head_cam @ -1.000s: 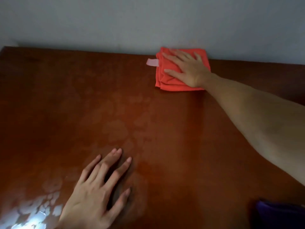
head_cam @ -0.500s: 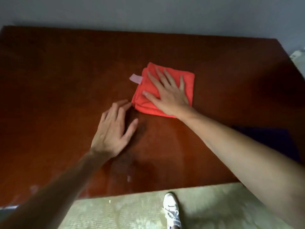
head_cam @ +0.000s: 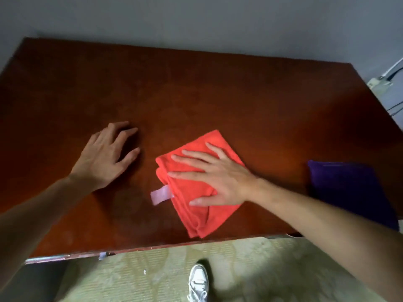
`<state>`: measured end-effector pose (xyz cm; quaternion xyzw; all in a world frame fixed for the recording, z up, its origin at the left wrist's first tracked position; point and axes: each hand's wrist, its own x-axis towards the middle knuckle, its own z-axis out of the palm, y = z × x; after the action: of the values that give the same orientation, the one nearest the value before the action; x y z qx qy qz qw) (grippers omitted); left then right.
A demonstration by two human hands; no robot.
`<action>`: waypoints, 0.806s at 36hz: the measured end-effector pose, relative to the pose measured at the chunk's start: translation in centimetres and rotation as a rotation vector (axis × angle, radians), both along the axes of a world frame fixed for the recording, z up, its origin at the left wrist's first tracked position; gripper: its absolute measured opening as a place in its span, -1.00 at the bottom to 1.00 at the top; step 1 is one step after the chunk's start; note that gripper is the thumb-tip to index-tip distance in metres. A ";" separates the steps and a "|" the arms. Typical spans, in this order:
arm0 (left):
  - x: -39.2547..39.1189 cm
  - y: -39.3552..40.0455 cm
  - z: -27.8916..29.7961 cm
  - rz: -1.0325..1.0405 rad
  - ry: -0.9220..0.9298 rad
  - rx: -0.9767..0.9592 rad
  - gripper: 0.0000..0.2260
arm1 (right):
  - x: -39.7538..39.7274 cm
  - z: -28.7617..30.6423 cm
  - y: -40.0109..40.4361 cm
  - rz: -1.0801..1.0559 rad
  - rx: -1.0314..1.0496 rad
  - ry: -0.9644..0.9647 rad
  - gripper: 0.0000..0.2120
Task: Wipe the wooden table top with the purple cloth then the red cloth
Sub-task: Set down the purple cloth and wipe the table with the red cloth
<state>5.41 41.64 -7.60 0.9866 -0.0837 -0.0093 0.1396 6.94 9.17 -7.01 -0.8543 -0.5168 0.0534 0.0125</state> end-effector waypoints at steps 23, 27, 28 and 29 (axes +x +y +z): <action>1.3 1.0 -0.4 -0.083 0.050 0.007 -0.45 | 35.1 -0.1 8.0 -0.518 0.145 -0.036 -0.28; 1.4 1.3 -0.8 -0.094 0.026 -0.008 -0.45 | 35.0 -0.1 8.7 -0.613 0.144 -0.021 -0.35; 1.4 1.4 -0.8 -0.101 0.025 -0.016 -0.45 | 34.4 -0.1 8.9 -0.625 0.139 -0.015 -0.33; 1.4 1.5 -0.9 -0.100 0.020 -0.031 -0.45 | 33.7 -0.2 9.1 -0.648 0.140 -0.008 -0.31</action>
<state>6.81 43.19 -8.47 0.9787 -0.1318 -0.0249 0.1553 40.63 18.28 -7.18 -0.9715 -0.2209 0.0075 0.0855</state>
